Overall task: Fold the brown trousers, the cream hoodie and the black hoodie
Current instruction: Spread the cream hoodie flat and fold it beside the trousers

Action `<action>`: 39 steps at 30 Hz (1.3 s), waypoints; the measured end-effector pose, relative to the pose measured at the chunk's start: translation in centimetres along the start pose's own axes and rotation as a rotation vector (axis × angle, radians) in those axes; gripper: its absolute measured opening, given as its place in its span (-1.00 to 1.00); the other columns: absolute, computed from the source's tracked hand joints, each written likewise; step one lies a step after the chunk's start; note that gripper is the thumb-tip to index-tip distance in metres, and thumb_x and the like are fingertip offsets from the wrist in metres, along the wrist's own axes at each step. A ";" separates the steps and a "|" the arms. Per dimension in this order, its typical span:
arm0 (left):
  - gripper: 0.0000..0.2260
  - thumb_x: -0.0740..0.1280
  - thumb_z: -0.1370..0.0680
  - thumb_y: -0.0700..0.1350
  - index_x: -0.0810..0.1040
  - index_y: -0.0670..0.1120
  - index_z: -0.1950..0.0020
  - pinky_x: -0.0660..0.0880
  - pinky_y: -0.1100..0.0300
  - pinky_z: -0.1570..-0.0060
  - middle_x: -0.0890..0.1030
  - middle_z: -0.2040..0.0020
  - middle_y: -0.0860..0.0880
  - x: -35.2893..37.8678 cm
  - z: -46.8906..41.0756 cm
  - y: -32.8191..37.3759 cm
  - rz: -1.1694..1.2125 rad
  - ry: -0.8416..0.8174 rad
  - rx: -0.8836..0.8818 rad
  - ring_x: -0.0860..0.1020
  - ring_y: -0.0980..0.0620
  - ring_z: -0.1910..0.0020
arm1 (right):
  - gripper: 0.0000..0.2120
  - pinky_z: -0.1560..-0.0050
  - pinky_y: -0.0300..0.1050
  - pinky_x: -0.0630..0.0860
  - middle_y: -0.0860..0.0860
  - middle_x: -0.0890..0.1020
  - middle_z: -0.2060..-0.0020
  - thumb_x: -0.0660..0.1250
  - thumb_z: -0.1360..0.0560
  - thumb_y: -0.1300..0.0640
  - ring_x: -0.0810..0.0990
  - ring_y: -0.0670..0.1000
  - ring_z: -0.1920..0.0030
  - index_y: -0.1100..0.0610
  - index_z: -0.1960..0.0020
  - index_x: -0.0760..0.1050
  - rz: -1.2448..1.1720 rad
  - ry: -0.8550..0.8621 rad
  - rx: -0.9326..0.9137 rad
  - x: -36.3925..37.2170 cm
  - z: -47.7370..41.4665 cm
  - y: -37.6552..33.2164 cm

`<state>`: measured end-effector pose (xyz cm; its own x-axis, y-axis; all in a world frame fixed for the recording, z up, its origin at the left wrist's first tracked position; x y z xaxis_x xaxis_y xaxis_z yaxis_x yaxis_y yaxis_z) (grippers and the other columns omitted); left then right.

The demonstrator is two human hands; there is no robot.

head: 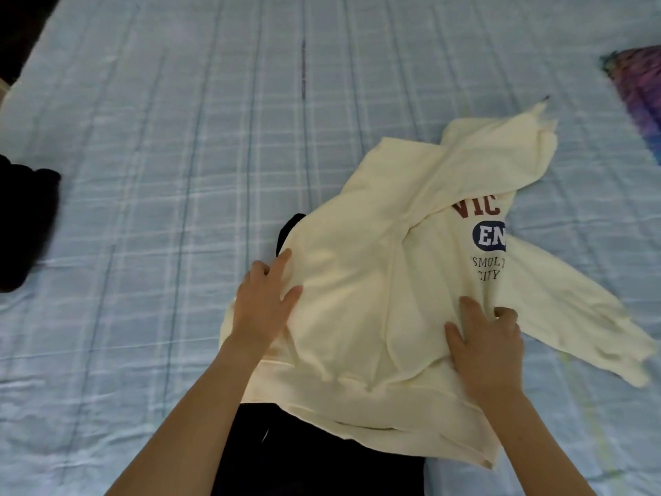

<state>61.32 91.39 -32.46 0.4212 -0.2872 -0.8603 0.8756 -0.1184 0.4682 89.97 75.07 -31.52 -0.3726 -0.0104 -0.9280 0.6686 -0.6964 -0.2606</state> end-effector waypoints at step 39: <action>-0.64 0.51 -0.46 -0.24 0.64 0.08 -0.19 0.50 0.44 0.05 0.63 -0.19 0.06 -18.8 28.3 10.6 0.626 -0.355 -0.044 0.63 0.09 -0.09 | -0.25 0.14 -0.57 0.36 -0.17 0.56 -0.19 0.41 -0.39 0.38 0.52 -0.29 0.06 -0.19 -0.45 0.39 -0.712 -0.058 -0.133 -22.9 26.4 6.9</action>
<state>56.01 68.65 -5.64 0.7514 -0.5812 -0.3124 0.5070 0.2056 0.8371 86.12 51.56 -5.04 -0.7776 0.3728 -0.5063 0.3223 -0.4550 -0.8301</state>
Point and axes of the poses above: each hand's wrist, its own z-axis away from the middle knuckle, its own x-axis out of the palm, y = z × x, the point moved 1 cm from there along -z, towards the middle knuckle
